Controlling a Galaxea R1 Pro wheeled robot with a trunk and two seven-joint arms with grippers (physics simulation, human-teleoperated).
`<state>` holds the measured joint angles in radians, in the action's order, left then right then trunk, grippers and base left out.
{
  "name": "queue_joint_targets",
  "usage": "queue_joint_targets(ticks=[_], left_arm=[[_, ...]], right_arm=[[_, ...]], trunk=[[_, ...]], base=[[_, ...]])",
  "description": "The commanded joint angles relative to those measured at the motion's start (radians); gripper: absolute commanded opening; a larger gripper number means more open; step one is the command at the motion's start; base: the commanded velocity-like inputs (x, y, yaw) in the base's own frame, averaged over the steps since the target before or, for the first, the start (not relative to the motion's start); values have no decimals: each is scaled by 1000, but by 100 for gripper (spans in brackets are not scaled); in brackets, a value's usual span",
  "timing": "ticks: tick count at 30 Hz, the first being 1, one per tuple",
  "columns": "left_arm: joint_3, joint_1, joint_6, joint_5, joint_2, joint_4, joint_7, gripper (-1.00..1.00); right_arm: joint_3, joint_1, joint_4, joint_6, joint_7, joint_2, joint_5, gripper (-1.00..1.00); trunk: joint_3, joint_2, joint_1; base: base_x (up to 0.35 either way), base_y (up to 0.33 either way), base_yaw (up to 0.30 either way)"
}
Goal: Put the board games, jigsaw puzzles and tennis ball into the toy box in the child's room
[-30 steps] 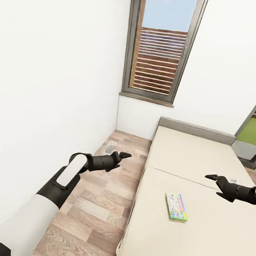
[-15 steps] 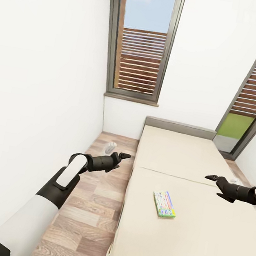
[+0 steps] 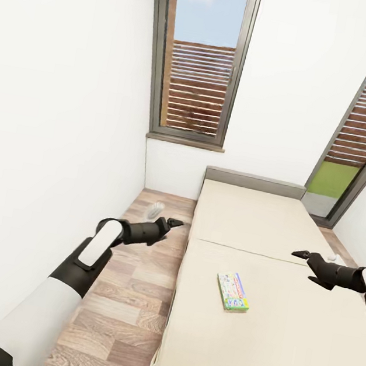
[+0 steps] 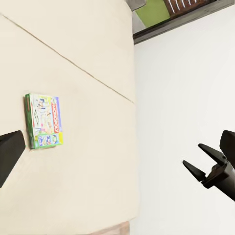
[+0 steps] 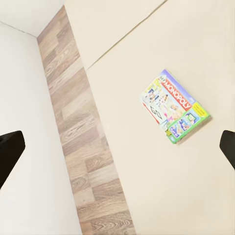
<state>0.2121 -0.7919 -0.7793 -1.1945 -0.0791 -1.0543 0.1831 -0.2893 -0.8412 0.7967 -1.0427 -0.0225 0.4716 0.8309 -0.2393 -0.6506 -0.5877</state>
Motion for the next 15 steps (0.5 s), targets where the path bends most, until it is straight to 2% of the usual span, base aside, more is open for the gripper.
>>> queue_joint_targets(ticks=[1, 3, 4, 6, 9, 11, 15], left_arm=[[0, -1, -2, -11, 0, -1, 10, 100], [0, 1, 2, -2, 24, 16, 39, 100], [0, 1, 2, -2, 24, 16, 39, 100], [-4, 6, 6, 0, 52, 42, 64, 100], [-10, 12, 7, -2, 66, 52, 72, 100], [-29, 30, 9, -6, 88, 66, 81, 100], [-47, 49, 11, -4, 101, 71, 84, 100]], right_arm=[[-2, -1, 0, -4, -2, 0, 2, 100], [0, -1, 0, -4, -3, -2, 1, 100], [0, -1, 0, -4, -3, -2, 1, 100], [3, 0, 0, -4, -1, -6, -1, 100], [4, 0, 0, -4, 0, -10, -1, 100], [7, 0, 1, -4, 2, -20, -1, 100], [9, 0, 1, -4, 4, -31, -2, 100]], trunk=[[-2, -1, 0], [-1, -1, 0], [-1, -1, 0], [-1, -1, 0], [-1, -1, 0], [-1, -1, 0], [-1, -1, 0]], base=[[1, 0, -12], [0, 0, -9], [0, 0, -8], [0, 0, -6], [0, 0, -4], [0, 0, -3], [0, 0, -2]])
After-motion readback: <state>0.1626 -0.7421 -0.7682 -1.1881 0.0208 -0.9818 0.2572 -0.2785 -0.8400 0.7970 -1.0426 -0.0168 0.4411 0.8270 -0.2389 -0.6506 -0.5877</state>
